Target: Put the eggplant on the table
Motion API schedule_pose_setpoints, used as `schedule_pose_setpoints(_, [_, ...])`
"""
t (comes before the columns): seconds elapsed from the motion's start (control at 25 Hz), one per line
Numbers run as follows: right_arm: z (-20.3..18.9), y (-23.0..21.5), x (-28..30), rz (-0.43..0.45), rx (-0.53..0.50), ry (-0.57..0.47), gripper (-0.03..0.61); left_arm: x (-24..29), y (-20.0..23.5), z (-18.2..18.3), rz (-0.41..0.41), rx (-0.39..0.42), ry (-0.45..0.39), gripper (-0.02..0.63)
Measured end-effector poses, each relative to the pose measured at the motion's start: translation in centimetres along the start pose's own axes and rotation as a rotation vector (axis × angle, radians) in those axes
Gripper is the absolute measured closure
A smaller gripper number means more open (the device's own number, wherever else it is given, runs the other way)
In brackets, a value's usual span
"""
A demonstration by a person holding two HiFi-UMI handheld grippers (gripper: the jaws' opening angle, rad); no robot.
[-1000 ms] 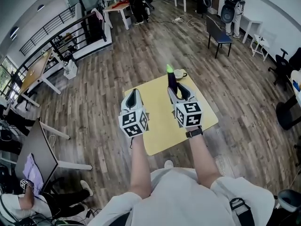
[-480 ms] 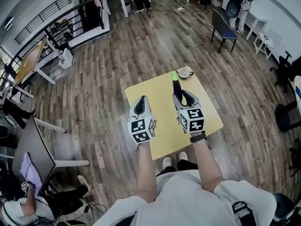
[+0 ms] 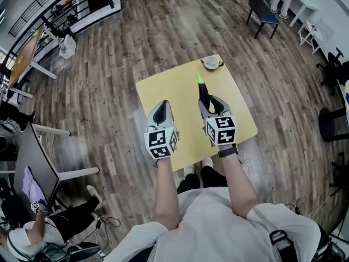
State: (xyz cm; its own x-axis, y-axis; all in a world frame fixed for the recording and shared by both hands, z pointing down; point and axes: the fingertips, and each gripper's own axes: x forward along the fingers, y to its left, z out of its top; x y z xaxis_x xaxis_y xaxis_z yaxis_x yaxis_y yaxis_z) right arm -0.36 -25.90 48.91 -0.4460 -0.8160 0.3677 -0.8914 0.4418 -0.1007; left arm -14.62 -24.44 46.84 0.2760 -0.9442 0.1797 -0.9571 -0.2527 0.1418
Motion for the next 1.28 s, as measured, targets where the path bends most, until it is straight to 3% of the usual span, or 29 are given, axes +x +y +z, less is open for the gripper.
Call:
schedule_pose_setpoints(0.36, [-5.5, -1.6, 1.5, -0.002, 0.046, 0.109, 0.403, 1.4, -0.9, -4.9, 0.009, -0.021, 0.091, 0.604])
schedule_pose_setpoints(1.04, [-13.3, -2.4, 4.4, 0.0, 0.08, 0.279, 0.403, 3.4, -1.0, -12.1, 0.01, -0.112, 0.177, 0.604])
schedule_pose_setpoints(1.28, [-15.7, -2.6, 5.4, 0.006, 0.11, 0.32, 0.403, 3.9, -0.7, -14.4, 0.026, -0.099, 0.219, 0.604])
